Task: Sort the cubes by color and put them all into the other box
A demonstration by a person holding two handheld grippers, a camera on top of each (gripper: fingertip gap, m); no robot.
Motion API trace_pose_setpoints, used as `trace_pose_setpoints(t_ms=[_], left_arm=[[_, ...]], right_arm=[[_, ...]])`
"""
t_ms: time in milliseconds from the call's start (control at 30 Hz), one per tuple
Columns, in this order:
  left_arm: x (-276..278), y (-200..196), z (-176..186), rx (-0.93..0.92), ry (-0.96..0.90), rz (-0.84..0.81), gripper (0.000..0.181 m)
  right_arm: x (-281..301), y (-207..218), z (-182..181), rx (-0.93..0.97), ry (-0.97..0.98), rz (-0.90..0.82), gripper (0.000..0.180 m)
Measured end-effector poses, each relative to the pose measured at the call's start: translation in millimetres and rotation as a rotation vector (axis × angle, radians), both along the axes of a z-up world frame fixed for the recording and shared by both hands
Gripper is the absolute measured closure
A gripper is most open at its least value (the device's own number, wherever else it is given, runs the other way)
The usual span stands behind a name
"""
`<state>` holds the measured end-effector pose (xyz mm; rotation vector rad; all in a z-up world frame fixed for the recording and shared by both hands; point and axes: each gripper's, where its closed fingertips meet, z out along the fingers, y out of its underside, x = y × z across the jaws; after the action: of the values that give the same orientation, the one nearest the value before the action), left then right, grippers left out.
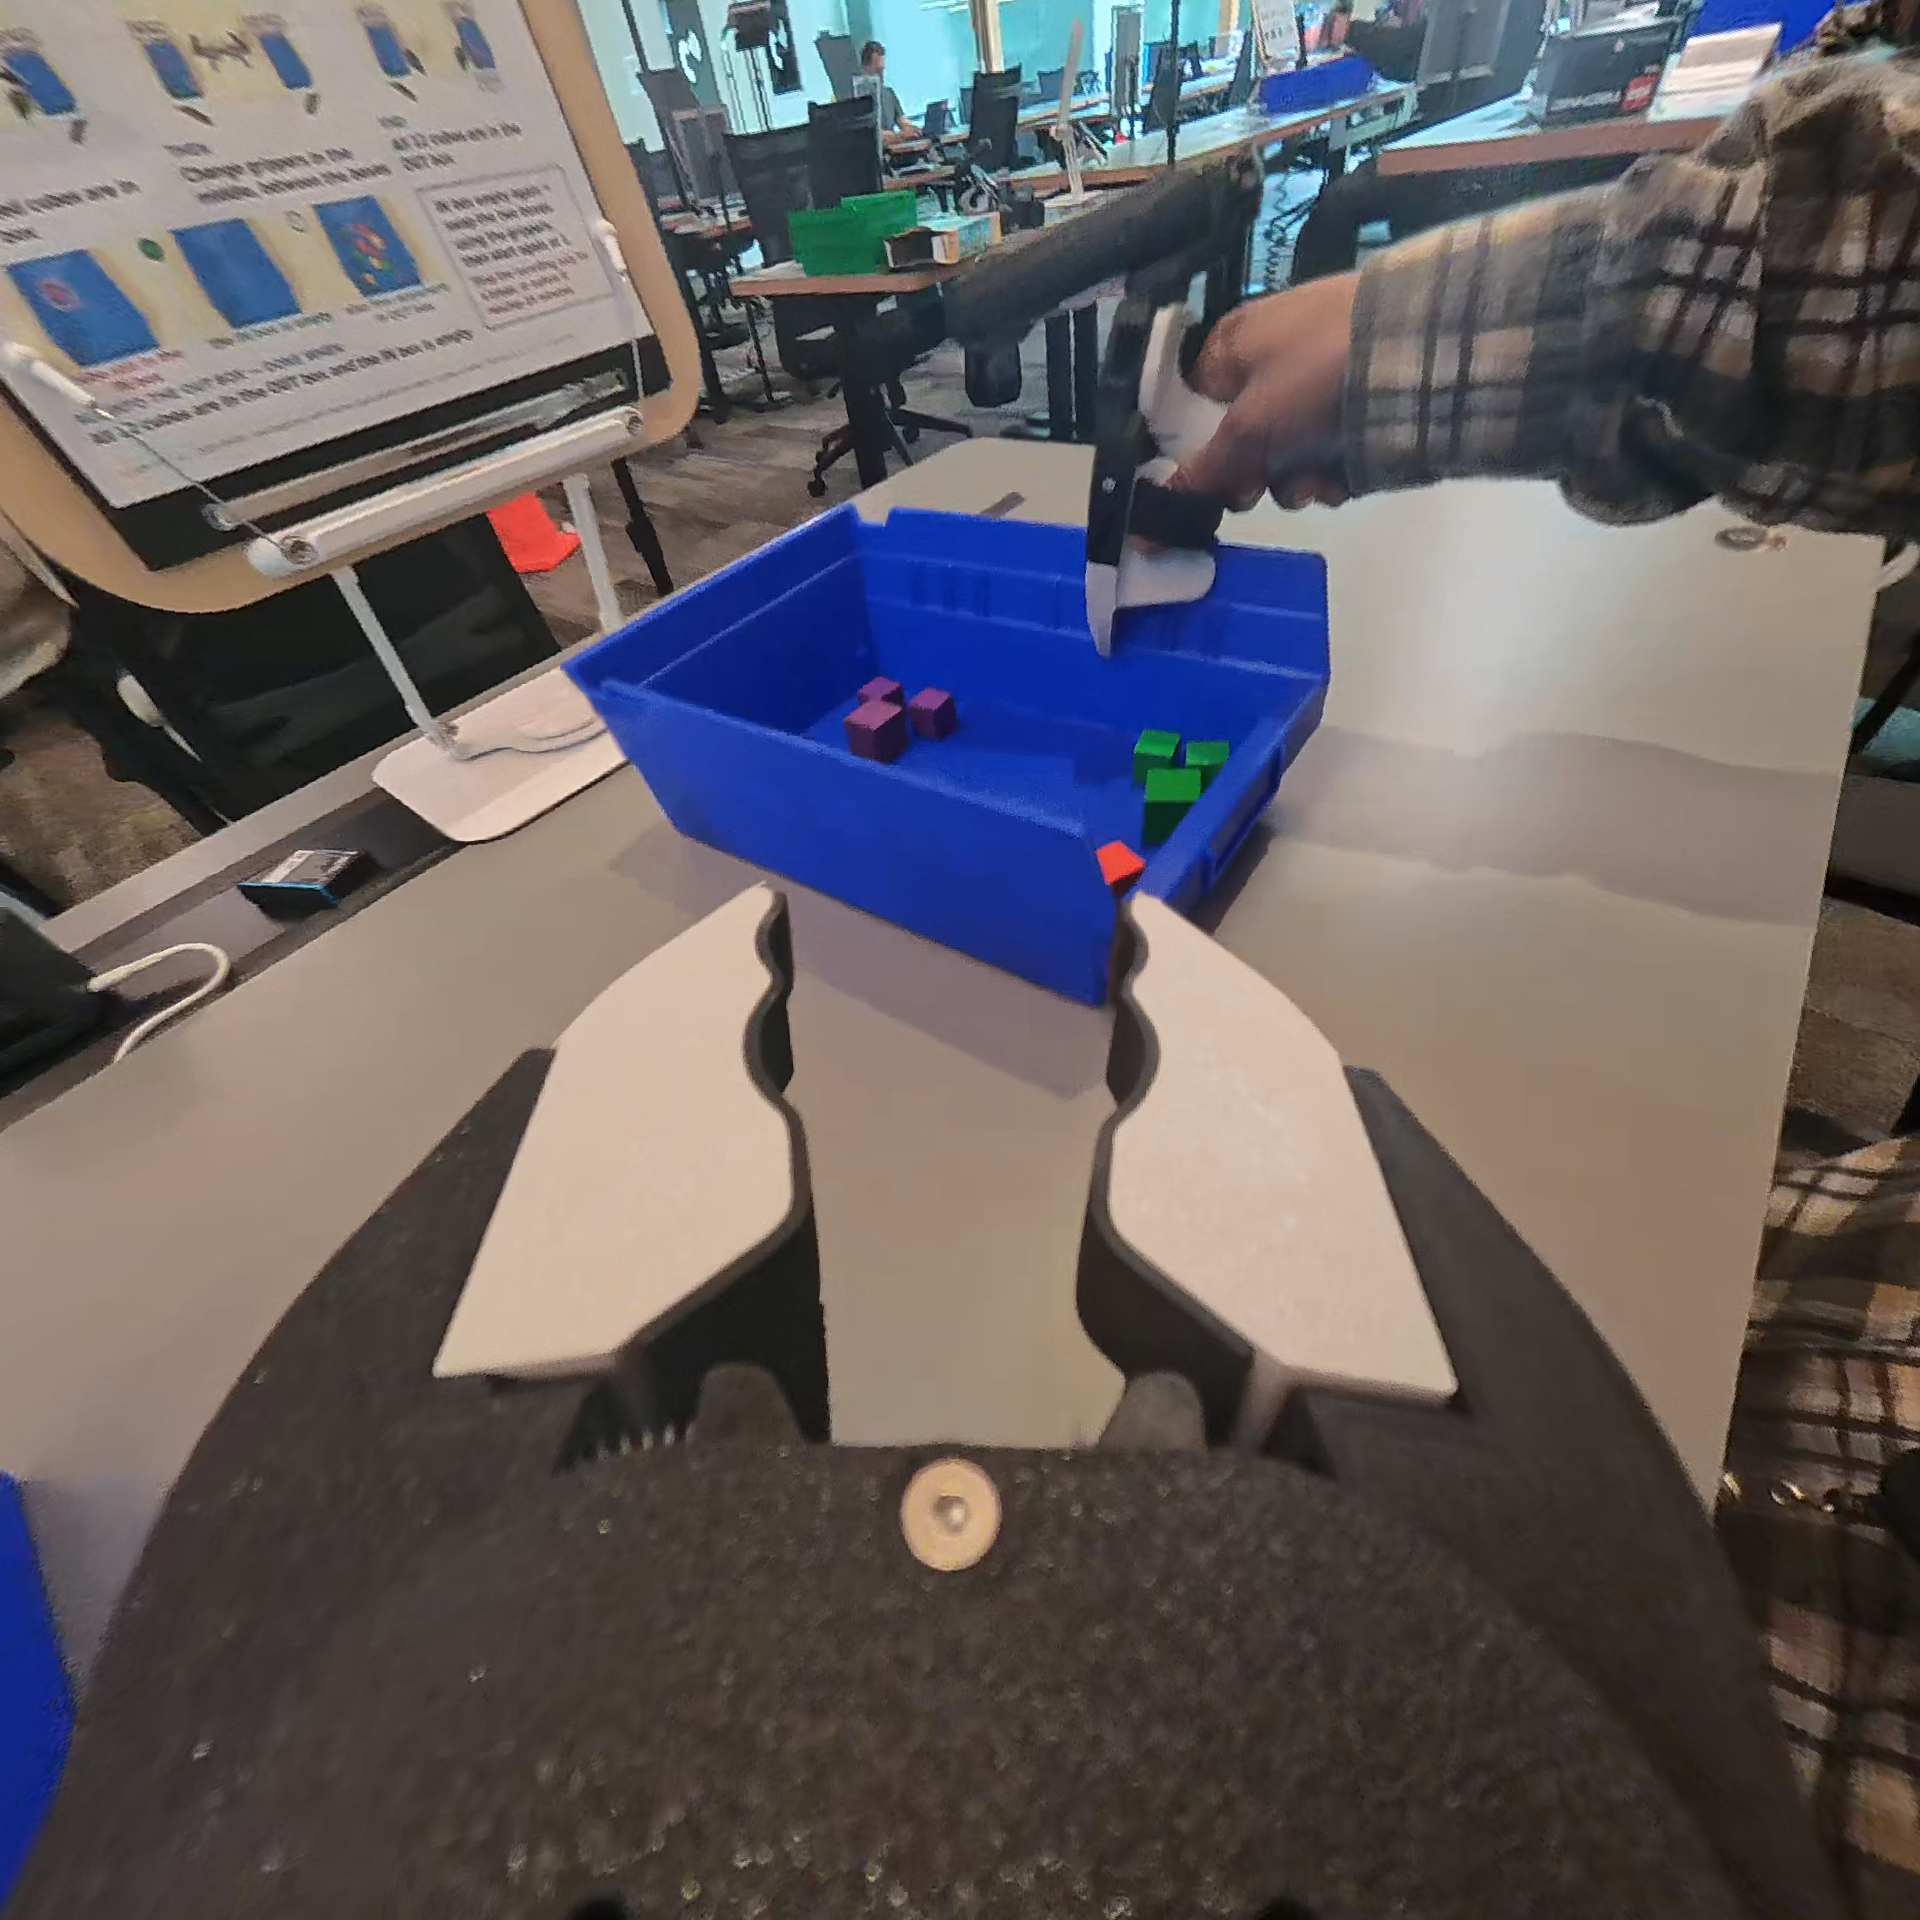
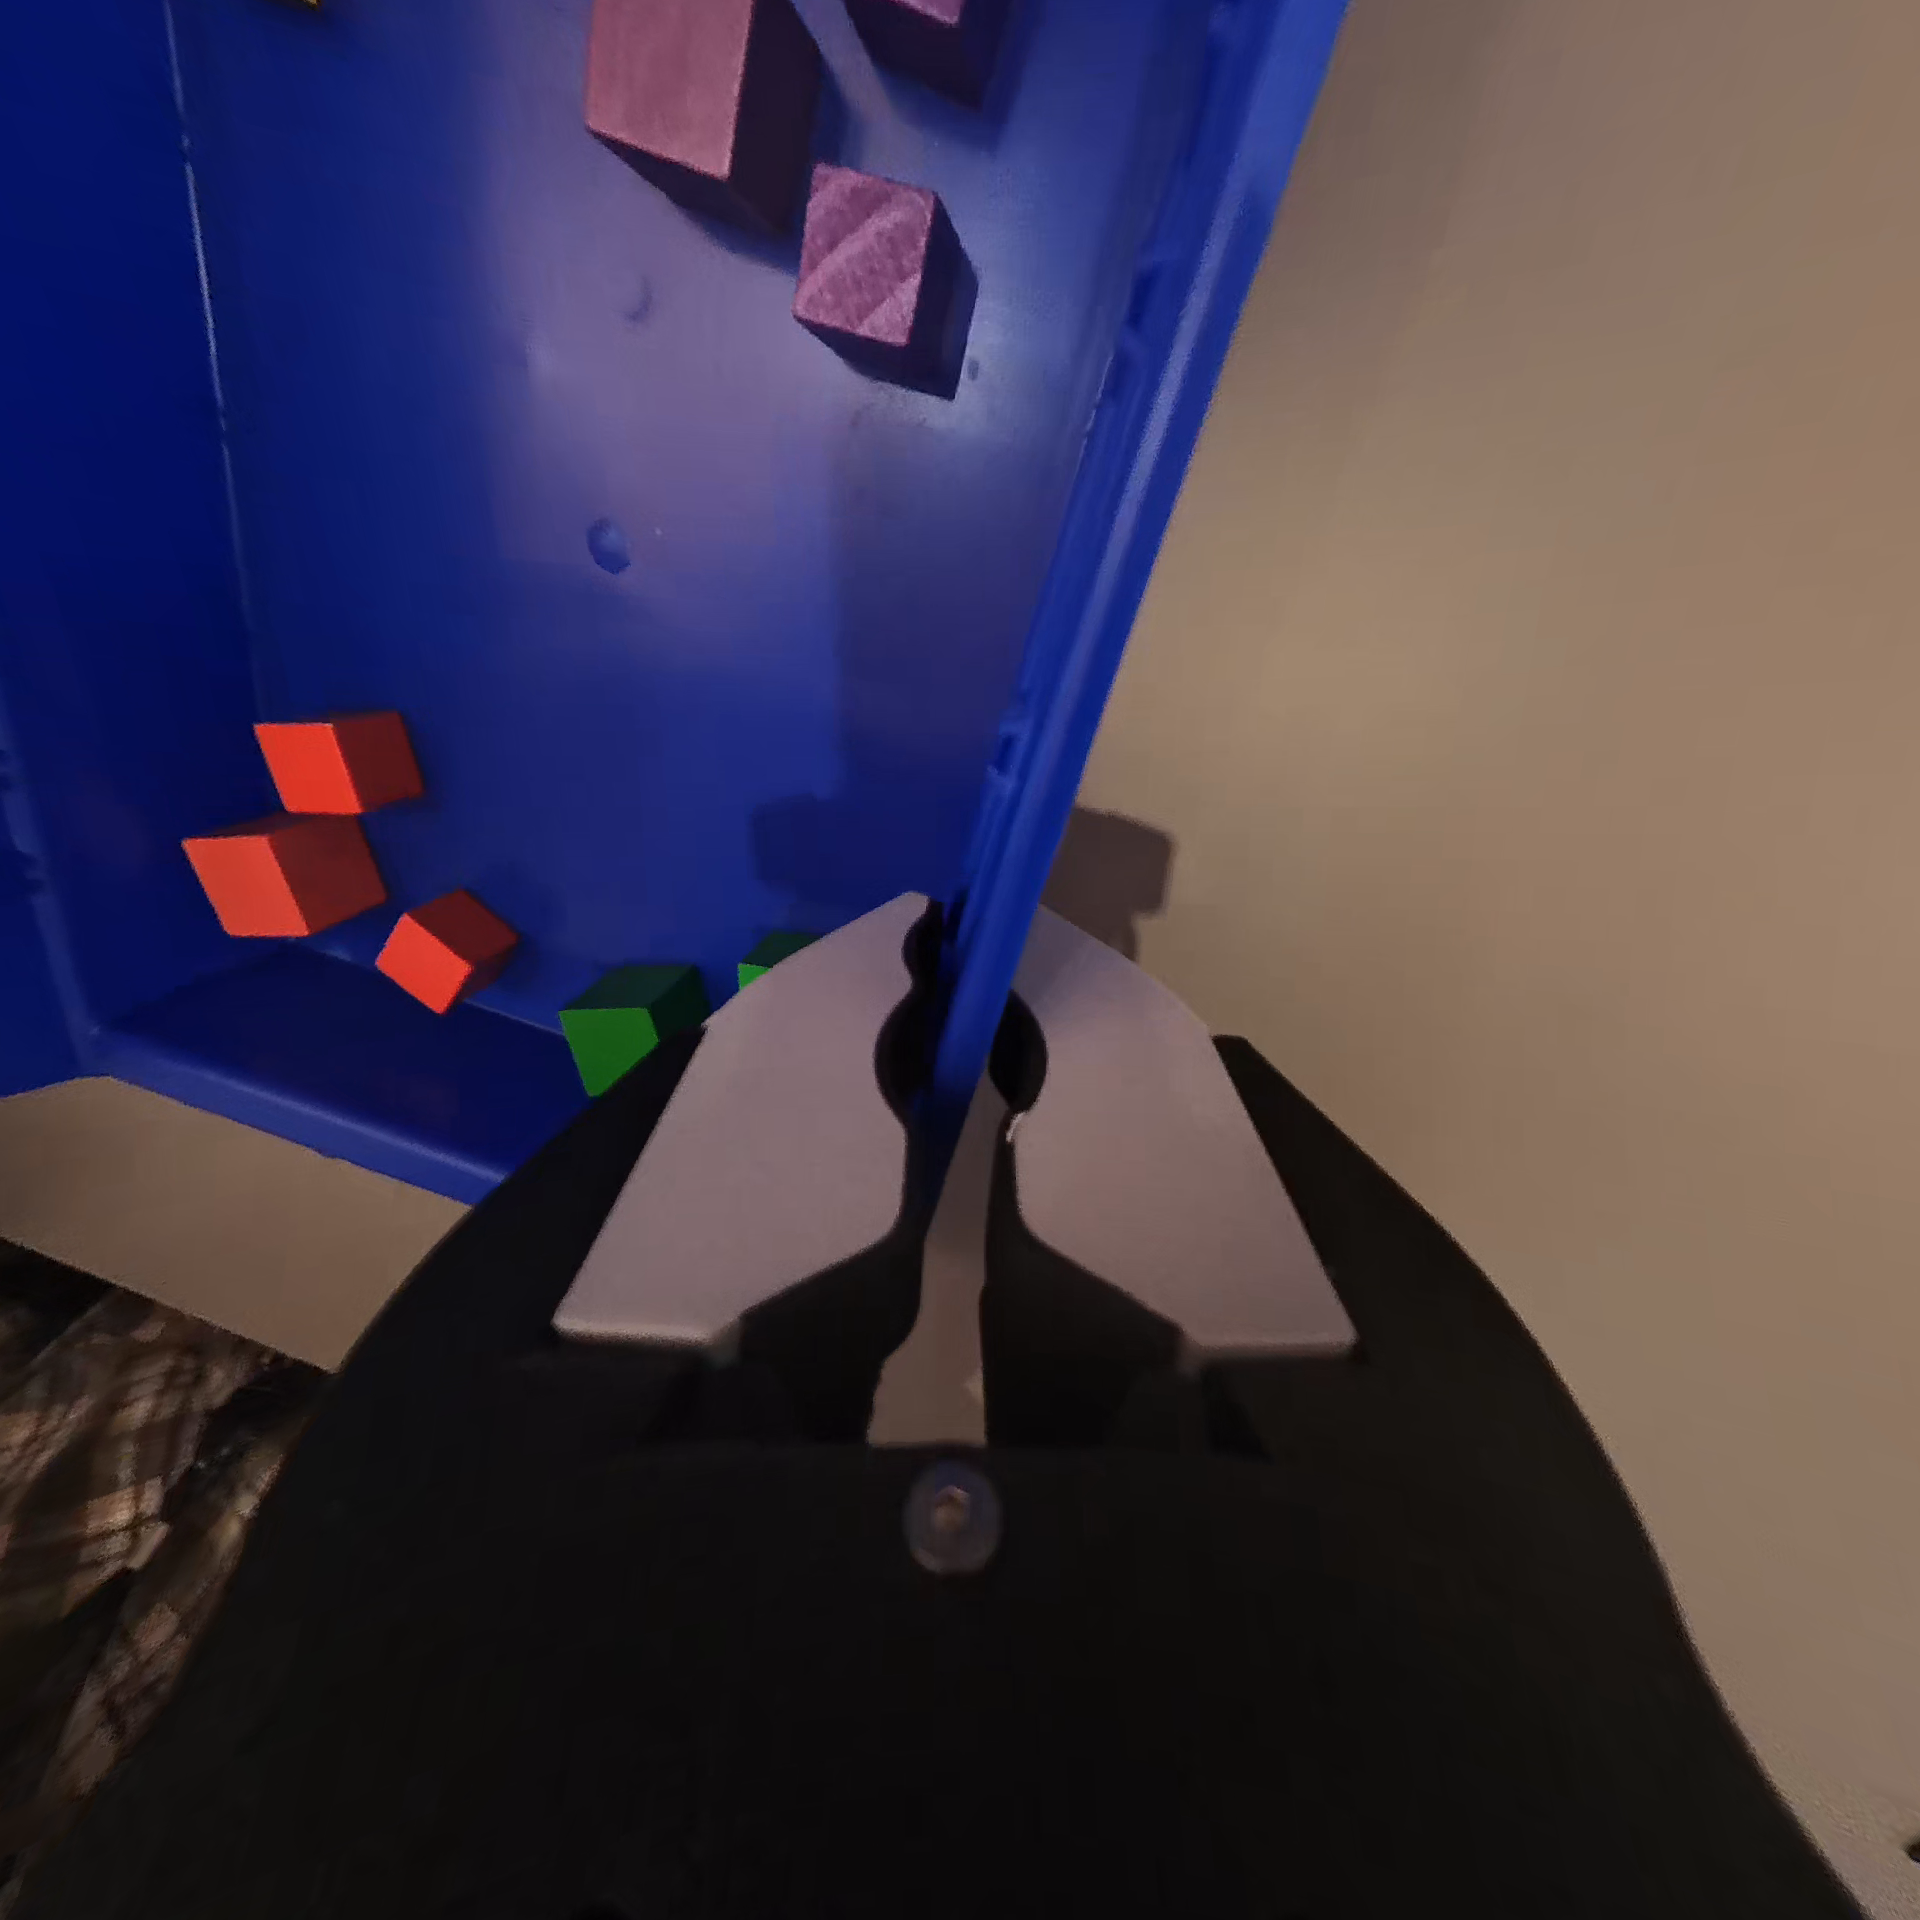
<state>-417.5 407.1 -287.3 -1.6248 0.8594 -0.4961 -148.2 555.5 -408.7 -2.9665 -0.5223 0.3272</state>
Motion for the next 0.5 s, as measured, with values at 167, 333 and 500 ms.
trace_pose_setpoints(t_ms=[167,333,500], left_arm=[[-16,0,9,0.019,-0.004,0.043,0.123],[-26,0,15,0.032,-0.008,0.073,0.123],[-32,2,15,0.025,-0.008,0.088,0.124]], right_arm=[[-68,-6,2,-0.015,0.003,0.059,0.172],[-125,-13,3,-0.037,0.019,0.094,0.171],[-173,-17,4,-0.064,0.073,0.118,0.168]])
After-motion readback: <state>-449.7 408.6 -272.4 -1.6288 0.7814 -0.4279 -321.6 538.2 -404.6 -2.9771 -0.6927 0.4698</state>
